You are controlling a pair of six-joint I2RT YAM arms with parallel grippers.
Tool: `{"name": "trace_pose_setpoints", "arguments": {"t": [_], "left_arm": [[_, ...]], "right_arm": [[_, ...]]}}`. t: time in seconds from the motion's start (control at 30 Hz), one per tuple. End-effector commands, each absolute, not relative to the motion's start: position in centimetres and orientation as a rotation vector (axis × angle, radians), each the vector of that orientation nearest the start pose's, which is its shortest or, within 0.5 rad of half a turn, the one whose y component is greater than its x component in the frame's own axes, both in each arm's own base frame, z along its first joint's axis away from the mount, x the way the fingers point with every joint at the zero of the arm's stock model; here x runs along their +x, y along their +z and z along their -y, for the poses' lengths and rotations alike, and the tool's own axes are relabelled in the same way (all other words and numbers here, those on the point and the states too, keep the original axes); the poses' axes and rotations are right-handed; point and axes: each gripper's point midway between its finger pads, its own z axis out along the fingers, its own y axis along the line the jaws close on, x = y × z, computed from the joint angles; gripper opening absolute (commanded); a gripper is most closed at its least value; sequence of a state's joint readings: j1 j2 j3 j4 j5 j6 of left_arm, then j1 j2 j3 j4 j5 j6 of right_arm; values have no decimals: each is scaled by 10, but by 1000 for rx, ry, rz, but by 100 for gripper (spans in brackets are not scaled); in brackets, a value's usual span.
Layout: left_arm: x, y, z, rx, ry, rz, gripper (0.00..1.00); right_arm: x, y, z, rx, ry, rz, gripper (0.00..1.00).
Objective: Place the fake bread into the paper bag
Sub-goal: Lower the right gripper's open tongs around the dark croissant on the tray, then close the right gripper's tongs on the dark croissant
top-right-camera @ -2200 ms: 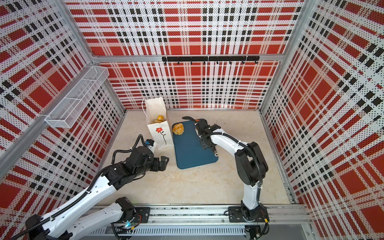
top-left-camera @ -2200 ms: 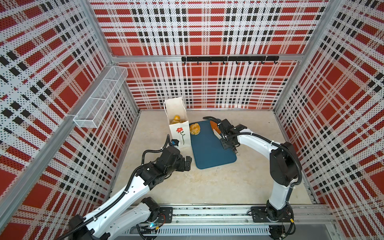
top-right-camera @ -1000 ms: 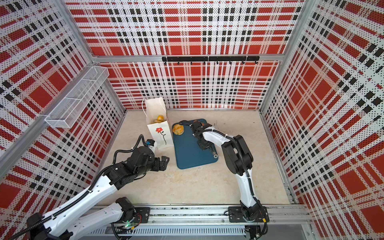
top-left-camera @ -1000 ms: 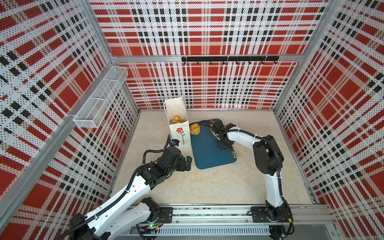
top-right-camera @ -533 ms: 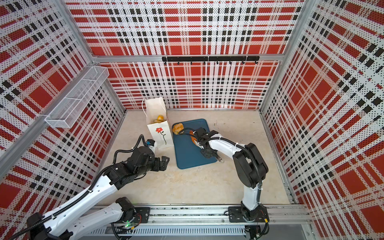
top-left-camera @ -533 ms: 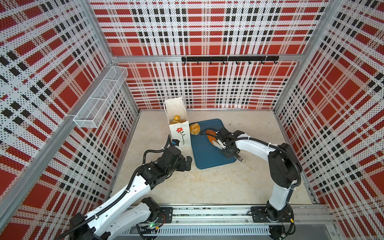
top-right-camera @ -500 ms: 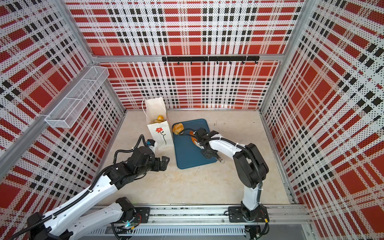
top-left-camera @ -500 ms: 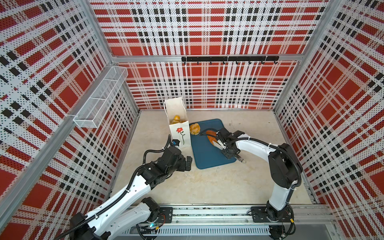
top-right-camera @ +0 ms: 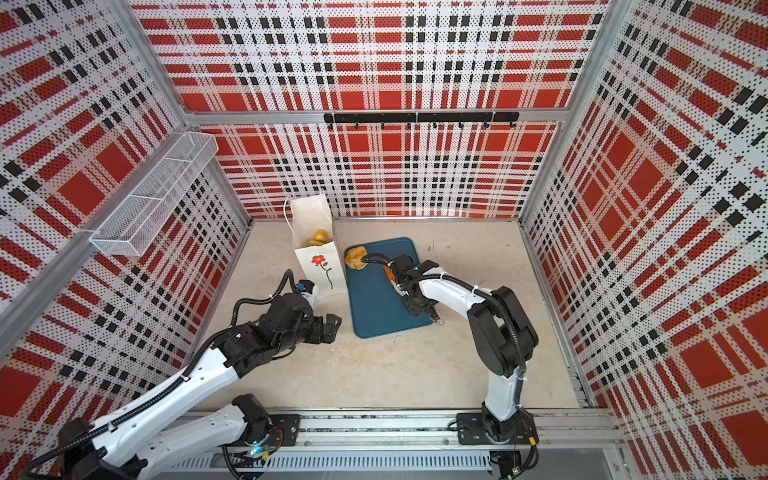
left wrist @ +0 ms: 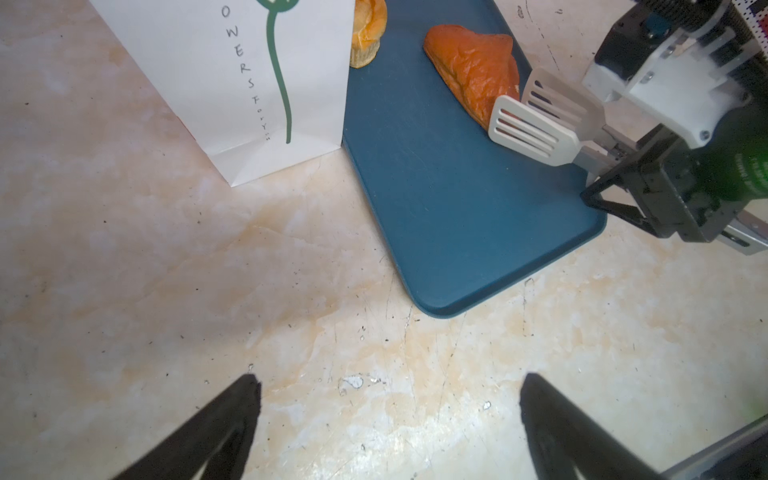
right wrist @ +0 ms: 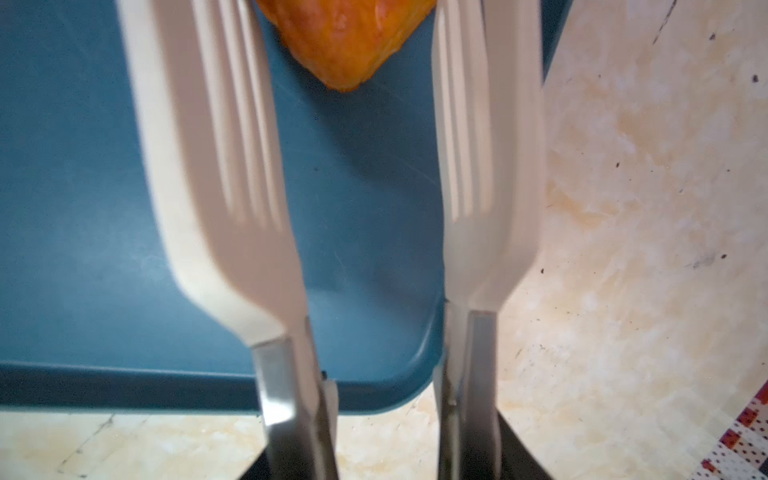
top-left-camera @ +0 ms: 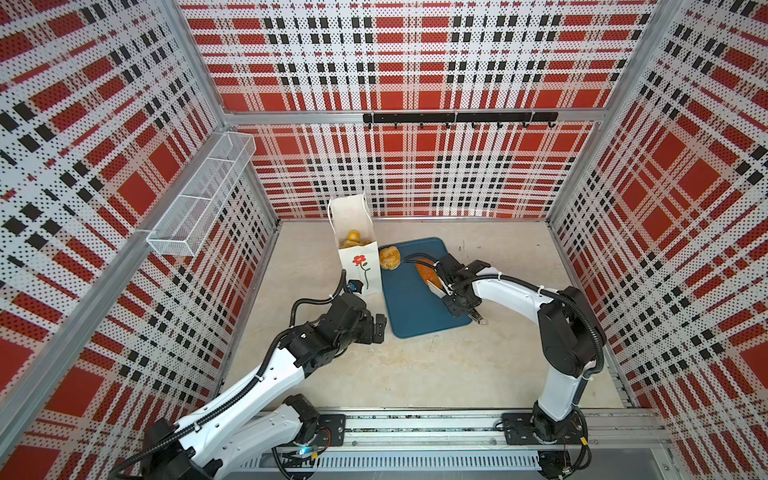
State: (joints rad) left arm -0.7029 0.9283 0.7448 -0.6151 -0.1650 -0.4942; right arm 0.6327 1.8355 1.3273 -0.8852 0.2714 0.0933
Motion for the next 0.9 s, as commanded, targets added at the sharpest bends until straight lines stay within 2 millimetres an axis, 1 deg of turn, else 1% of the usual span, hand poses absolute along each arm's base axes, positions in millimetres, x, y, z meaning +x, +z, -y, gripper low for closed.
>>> {"name": "trace_pose_setpoints", "arguments": {"t": [0.0,0.1,0.2,0.43,0.63,0.87], "left_arm": [[238,176,163,152,-397,-2348,99],[237,174,162,151,-395,-2348,99],[235,171,160,150,-390,-2349,99],[233,169,155,143,-380,-2345,99],[232,166,152,136,-371,-2347,100],[232,166,152,139,-370,-2348,99]], "right_arm": [[333,85,-206,-618,-198,-2729,53],[333,81,-207,-573,-231,-2739,54],[337,78,-204,-513,-270,-2739,55],[345,69,-199,-470,-373,-2752,55],[348,65,-203,-471,-378,-2768,56],[356,59,-207,-524,-415,-2781,59]]}}
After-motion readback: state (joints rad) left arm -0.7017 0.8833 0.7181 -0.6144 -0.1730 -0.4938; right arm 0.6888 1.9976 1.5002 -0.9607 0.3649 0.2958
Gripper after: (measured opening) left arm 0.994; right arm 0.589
